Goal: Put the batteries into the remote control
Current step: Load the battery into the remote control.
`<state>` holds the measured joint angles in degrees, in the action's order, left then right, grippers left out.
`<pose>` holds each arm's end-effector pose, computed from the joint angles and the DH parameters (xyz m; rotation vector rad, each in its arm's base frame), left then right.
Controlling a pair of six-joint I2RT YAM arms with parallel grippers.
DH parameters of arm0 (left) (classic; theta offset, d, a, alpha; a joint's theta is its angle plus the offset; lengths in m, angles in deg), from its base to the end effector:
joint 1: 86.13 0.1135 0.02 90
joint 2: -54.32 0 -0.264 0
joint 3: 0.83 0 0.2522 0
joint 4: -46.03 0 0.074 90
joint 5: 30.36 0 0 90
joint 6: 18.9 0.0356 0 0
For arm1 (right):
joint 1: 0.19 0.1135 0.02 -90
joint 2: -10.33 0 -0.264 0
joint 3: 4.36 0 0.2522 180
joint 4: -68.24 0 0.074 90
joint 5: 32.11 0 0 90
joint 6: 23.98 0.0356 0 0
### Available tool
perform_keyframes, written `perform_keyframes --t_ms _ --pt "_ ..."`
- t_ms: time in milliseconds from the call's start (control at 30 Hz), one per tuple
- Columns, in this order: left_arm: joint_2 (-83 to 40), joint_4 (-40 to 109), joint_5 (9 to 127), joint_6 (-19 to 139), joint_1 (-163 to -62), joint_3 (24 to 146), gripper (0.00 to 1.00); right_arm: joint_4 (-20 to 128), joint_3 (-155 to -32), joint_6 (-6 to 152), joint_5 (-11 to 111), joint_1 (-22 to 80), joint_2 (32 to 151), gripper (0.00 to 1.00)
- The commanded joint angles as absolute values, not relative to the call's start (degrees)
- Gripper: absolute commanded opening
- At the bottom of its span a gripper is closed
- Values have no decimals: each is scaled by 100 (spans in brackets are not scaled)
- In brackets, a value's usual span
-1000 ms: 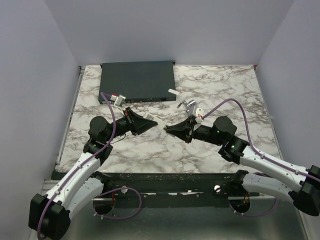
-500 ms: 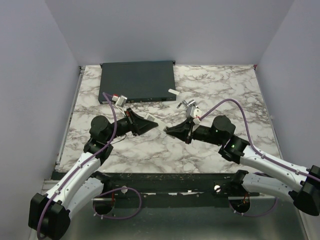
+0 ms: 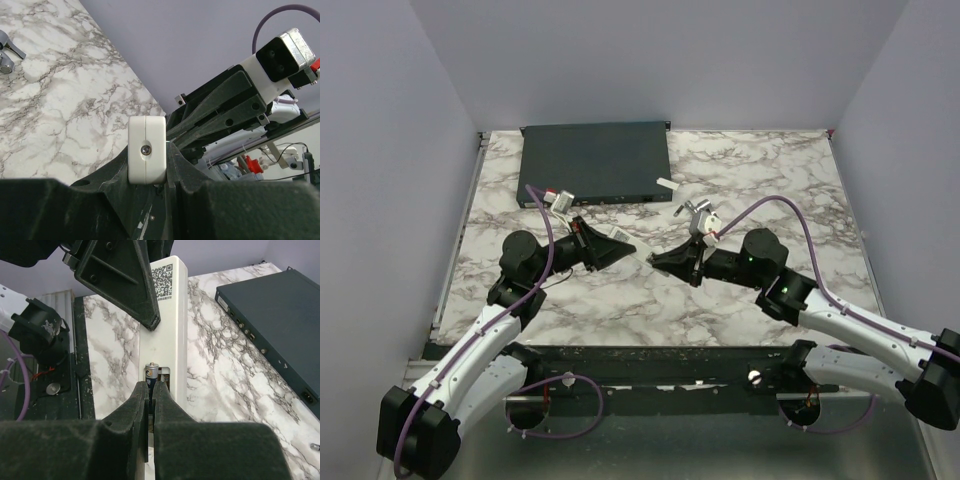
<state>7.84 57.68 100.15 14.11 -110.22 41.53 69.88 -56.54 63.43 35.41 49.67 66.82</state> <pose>0.1640 -0.0986 0.3001 0.1897 1.6965 -1.6079 0.1395 0.1865 0.3097 -1.0219 1.3579 0.9429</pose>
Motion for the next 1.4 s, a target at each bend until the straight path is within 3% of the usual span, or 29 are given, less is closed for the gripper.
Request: perform_keyframes --t_ms 0,433,733,1367 --pt "906 6250 9919 1293 -11039 4390 0 6544 -5712 6325 3498 4983 6816 7" --pt "840 6097 9836 1232 -11039 4369 0 6646 -5650 6321 3514 4982 6781 14" --pt "699 6118 9816 1160 -11038 4386 0 6672 -5568 6303 3451 4982 6687 13" --pt "524 6031 9837 1152 -11047 4416 0 6746 -5550 6356 3437 4982 6652 27"
